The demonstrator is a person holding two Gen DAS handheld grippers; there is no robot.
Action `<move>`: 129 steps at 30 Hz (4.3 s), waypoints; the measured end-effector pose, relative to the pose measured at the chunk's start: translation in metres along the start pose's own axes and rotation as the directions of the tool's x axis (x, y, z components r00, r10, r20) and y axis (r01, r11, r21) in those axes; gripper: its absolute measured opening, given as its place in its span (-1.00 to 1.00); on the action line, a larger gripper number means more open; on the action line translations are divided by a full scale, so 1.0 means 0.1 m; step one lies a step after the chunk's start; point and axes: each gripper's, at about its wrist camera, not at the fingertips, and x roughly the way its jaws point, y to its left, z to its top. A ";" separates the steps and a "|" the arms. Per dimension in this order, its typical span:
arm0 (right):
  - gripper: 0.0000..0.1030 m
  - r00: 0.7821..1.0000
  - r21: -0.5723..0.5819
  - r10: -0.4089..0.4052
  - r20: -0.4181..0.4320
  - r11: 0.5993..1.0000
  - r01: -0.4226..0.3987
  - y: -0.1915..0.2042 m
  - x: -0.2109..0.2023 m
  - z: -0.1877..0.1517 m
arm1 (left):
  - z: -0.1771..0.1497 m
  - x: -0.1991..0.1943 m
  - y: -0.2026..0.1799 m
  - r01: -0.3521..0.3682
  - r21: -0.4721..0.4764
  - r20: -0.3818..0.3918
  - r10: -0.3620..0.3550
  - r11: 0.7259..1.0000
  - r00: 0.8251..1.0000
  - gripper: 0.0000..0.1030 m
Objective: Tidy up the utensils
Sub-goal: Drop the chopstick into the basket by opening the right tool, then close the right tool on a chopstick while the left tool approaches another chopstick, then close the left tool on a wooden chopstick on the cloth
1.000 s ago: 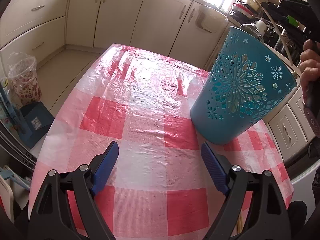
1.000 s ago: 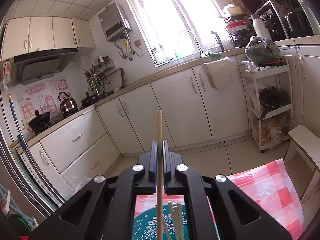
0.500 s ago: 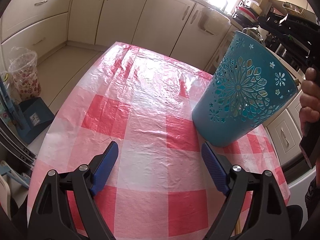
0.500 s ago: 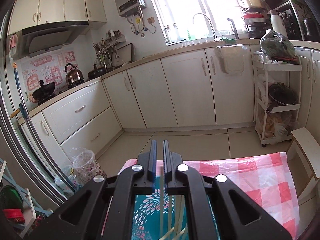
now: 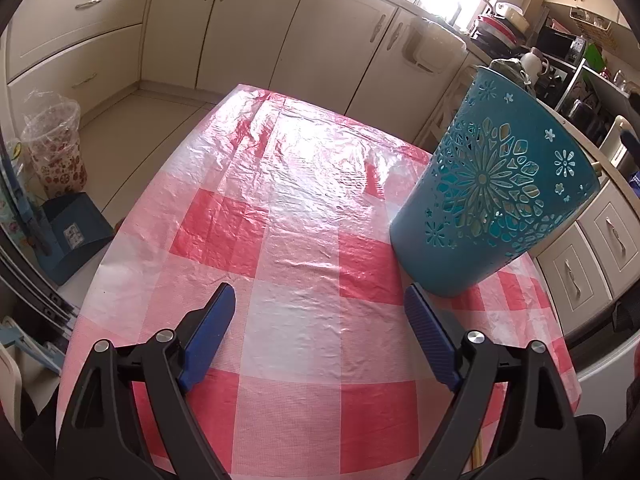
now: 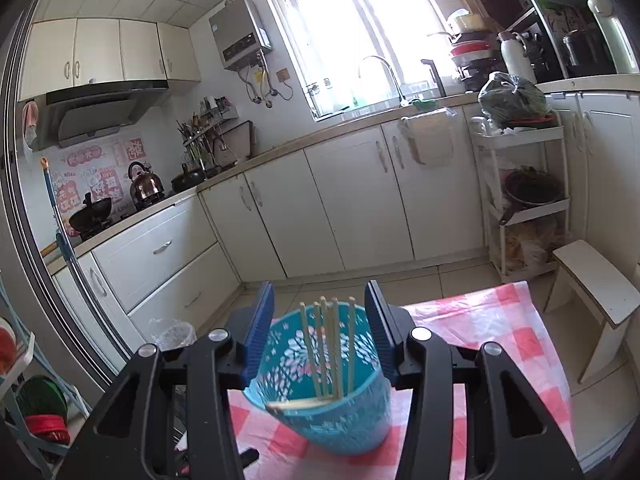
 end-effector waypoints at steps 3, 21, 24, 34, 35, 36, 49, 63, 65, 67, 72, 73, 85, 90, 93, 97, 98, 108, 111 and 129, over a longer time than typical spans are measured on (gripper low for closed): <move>-0.03 0.997 0.002 -0.033 -0.069 0.999 0.034 -0.05 -0.13 -0.31 | -0.01 -0.02 -0.03 -0.010 0.015 0.009 0.010 1.000 1.000 0.61; -0.37 0.889 -0.170 -0.153 -0.433 0.982 0.086 -0.04 0.13 -1.64 | -0.01 -0.03 -0.06 -0.026 0.040 0.013 0.026 0.999 1.000 0.63; -0.45 0.877 -0.183 -0.159 -0.453 0.980 0.083 -0.04 0.15 -1.70 | -0.01 -0.03 -0.06 -0.027 0.042 0.012 0.026 0.999 1.000 0.63; -0.45 0.867 -0.198 -0.147 -0.476 0.978 0.057 0.02 0.18 -1.79 | -0.01 -0.03 -0.06 -0.027 0.041 0.013 0.027 0.999 1.000 0.63; -0.45 0.867 -0.203 -0.146 -0.477 0.978 0.052 0.03 0.18 -1.80 | -0.01 -0.03 -0.06 -0.027 0.041 0.013 0.027 0.999 1.000 0.63; -0.45 0.867 -0.210 -0.147 -0.477 0.976 0.050 0.04 0.19 -1.80 | -0.01 -0.03 -0.06 -0.027 0.041 0.013 0.027 0.999 1.000 0.63; -0.77 0.856 -0.264 -0.195 -0.479 0.962 0.071 0.06 0.23 -1.82 | -0.01 -0.01 -0.07 -0.028 0.050 0.007 0.028 0.998 1.000 0.64; -0.83 0.847 -0.144 -0.208 -0.489 0.977 0.157 -0.33 0.11 -1.69 | -0.66 -0.16 -1.01 0.026 0.334 -0.145 0.025 0.942 0.989 0.62; -0.83 0.846 -0.131 -0.203 -0.492 0.979 0.159 -0.37 0.10 -1.68 | -0.71 -0.14 -1.03 0.017 0.342 -0.161 0.041 0.939 0.986 0.62; -0.83 0.846 -0.128 -0.202 -0.493 0.979 0.159 -0.39 0.09 -1.67 | -0.76 -0.14 -1.06 0.006 0.373 -0.162 0.059 0.928 0.985 0.62; -0.83 0.846 -0.116 -0.192 -0.498 0.981 0.155 -0.40 0.09 -1.67 | -0.83 -0.12 -1.06 -0.042 0.426 -0.141 0.112 0.904 0.984 0.43; -0.83 0.846 -0.114 -0.191 -0.498 0.981 0.155 -0.40 0.09 -1.67 | -0.81 -0.12 -1.05 -0.050 0.432 -0.134 0.119 0.900 0.984 0.29; -0.83 0.850 -0.104 -0.186 -0.493 0.982 0.155 -0.44 0.13 -1.65 | -0.45 0.00 -0.83 0.021 0.523 -0.193 0.094 0.852 0.977 -0.32; -0.83 0.853 -0.113 -0.180 -0.490 0.983 0.142 -0.41 0.18 -1.65 | -0.39 0.06 -0.78 0.016 0.505 -0.176 0.085 0.863 0.981 -0.69; -0.83 0.854 -0.143 -0.155 -0.497 0.985 0.096 -0.32 0.20 -1.67 | -0.40 0.08 -0.82 0.062 0.563 -0.177 0.047 0.824 0.983 -0.87; -0.83 0.857 -0.127 -0.153 -0.492 0.987 0.103 -0.33 0.21 -1.67 | -0.35 0.10 -0.81 0.120 0.577 -0.211 0.006 0.808 0.977 -0.87; -0.83 0.858 -0.117 -0.151 -0.491 0.987 0.107 -0.35 0.22 -1.67 | -0.33 0.12 -0.80 0.115 0.570 -0.214 0.011 0.813 0.977 -0.87; -0.82 0.856 -0.146 -0.168 -0.490 0.983 0.110 -0.30 0.24 -1.66 | -0.27 0.17 -0.77 0.045 0.440 -0.209 0.054 0.897 0.977 -0.80; -0.82 0.855 -0.147 -0.171 -0.490 0.983 0.112 -0.30 0.24 -1.66 | -0.29 0.19 -0.81 0.006 0.427 -0.183 0.080 0.904 0.980 -0.77; -0.82 0.853 -0.169 -0.190 -0.486 0.978 0.121 -0.26 0.25 -1.67 | -0.30 0.20 -0.85 -0.119 0.369 -0.101 0.167 0.922 0.981 -0.11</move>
